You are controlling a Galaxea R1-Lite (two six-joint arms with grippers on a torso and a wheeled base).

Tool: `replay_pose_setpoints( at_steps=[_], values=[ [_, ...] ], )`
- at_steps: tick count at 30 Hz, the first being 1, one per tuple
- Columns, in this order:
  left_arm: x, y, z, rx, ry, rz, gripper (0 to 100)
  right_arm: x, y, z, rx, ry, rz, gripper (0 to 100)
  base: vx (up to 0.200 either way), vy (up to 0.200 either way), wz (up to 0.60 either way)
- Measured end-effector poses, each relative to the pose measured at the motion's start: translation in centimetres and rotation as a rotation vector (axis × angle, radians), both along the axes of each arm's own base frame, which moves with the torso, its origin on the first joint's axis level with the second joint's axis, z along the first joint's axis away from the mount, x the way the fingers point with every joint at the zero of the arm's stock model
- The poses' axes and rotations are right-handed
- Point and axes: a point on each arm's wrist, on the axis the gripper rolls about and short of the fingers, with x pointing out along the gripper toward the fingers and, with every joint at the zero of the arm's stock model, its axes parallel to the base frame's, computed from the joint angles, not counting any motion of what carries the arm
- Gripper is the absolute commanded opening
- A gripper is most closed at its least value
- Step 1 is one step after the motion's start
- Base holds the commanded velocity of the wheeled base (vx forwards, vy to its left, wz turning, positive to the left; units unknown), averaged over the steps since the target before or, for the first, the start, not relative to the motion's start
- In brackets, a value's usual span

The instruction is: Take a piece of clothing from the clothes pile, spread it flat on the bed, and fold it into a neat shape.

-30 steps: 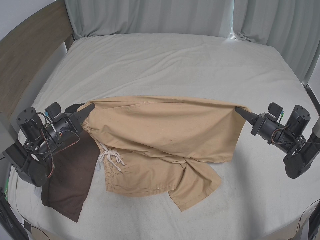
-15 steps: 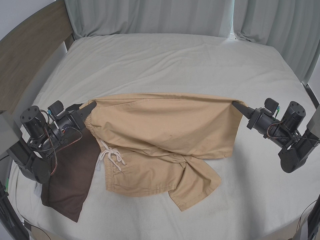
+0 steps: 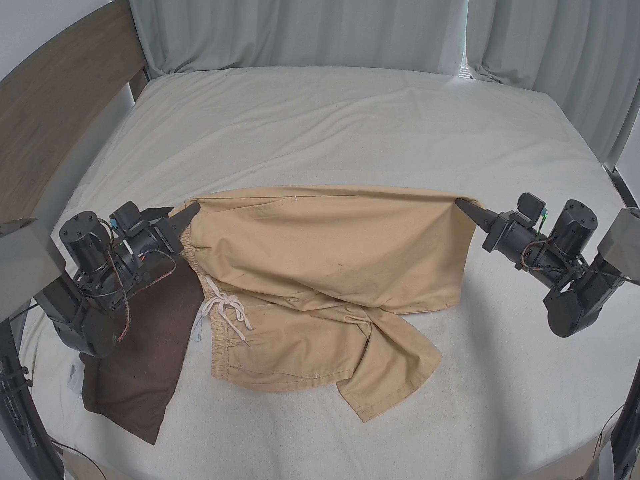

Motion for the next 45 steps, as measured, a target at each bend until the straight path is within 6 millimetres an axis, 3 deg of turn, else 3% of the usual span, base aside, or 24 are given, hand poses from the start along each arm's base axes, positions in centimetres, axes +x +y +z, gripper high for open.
replay_pose_setpoints(
  at_steps=[16,45],
  values=[
    [3.0,-1.3,-0.6,-0.054,-0.02,0.002,0,3.4,0.3,-0.8,0.018,-0.037,-0.004,0,0.0,0.0,0.0],
    [7.8,-2.4,-3.7,-0.188,0.014,-0.006,0,9.3,0.1,-2.6,0.071,-0.018,-0.012,0,0.0,0.0,0.0]
  ],
)
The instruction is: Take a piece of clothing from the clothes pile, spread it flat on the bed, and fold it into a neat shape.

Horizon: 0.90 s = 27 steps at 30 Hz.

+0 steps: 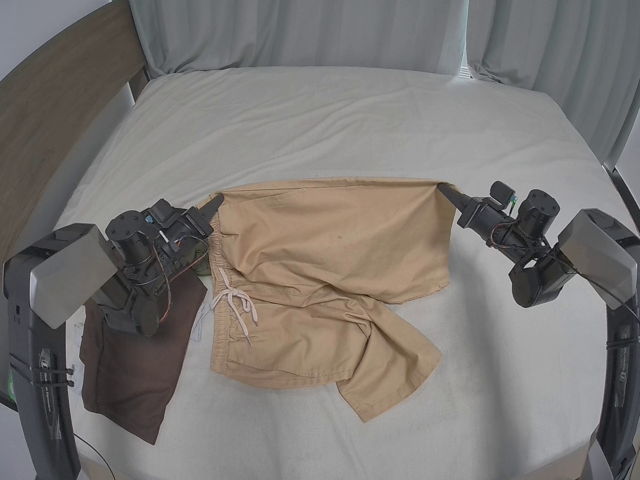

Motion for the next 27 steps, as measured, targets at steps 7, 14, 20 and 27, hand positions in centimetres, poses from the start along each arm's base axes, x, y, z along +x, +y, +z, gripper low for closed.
replay_pose_setpoints(
  at_steps=[7,14,20,27],
  values=[
    [1.1,-0.1,-0.8,-0.019,-0.001,-0.005,0,1.0,0.3,-0.6,-0.002,0.022,0.004,0,0.0,0.0,0.0],
    [1.7,-0.1,-1.2,-0.031,-0.003,-0.004,0,1.8,0.6,-1.0,-0.001,0.011,0.008,0,0.0,0.0,0.0],
    [2.1,0.1,-1.6,-0.036,-0.002,-0.001,0,2.7,0.7,-1.3,-0.002,0.015,0.008,0,0.0,0.0,0.0],
    [2.4,0.2,-1.7,-0.038,-0.01,0.001,0,3.4,0.8,-1.6,-0.003,0.018,0.007,0,0.0,0.0,0.0]
  ],
)
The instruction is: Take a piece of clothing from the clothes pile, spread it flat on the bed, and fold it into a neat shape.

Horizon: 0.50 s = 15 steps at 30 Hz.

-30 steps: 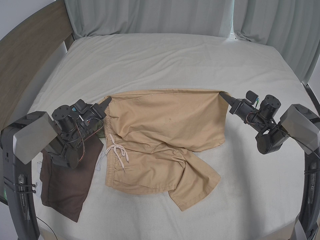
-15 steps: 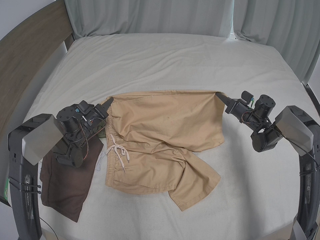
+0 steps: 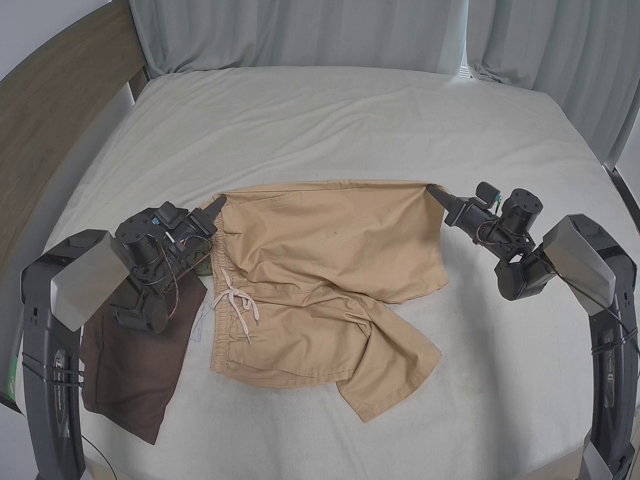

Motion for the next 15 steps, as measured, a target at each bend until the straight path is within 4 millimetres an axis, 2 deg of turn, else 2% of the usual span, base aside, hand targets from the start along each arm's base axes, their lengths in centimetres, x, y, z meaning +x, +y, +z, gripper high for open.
replay_pose_setpoints(
  at_steps=[11,12,15],
  values=[
    [0.42,0.09,-0.32,-0.002,-0.004,0.003,0,0.58,0.19,-0.39,-0.007,0.008,0.001,0,0.0,0.0,0.0],
    [0.42,0.09,-0.34,-0.002,-0.004,0.003,100,0.61,0.25,-0.36,-0.007,0.006,0.002,100,0.0,0.0,0.0],
    [0.44,0.09,-0.41,-0.001,-0.001,0.002,100,0.69,0.44,-0.19,-0.006,-0.001,0.006,100,0.0,0.0,0.0]
  ],
)
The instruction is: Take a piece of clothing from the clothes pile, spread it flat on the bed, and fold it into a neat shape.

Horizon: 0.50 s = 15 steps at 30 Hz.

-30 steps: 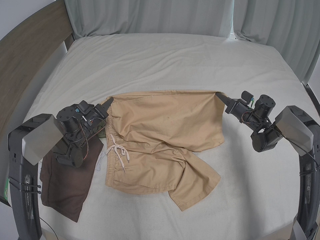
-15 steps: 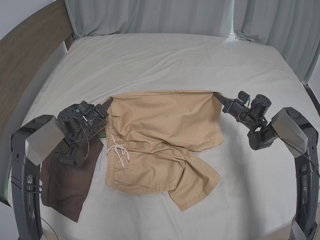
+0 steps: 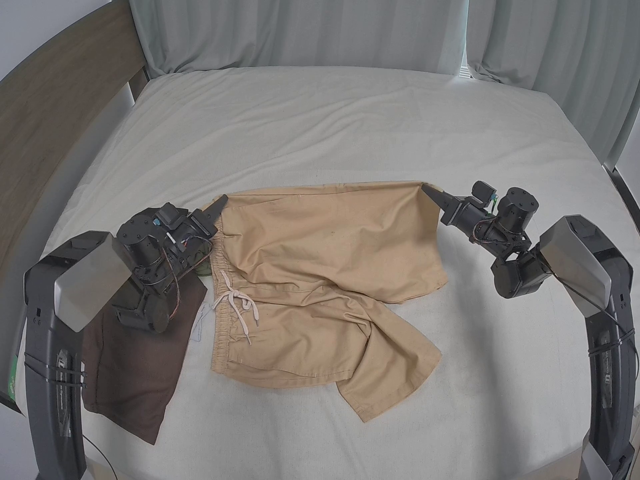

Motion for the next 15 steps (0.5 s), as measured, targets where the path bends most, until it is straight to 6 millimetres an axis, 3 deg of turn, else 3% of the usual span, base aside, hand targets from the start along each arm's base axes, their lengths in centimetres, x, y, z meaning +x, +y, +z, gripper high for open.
replay_pose_setpoints(
  at_steps=[15],
  values=[
    [0.33,0.62,-0.61,-0.077,0.166,-0.003,100,0.08,-0.1,-0.08,-0.016,-0.019,-0.023,100,0.0,0.0,0.0]
  ],
)
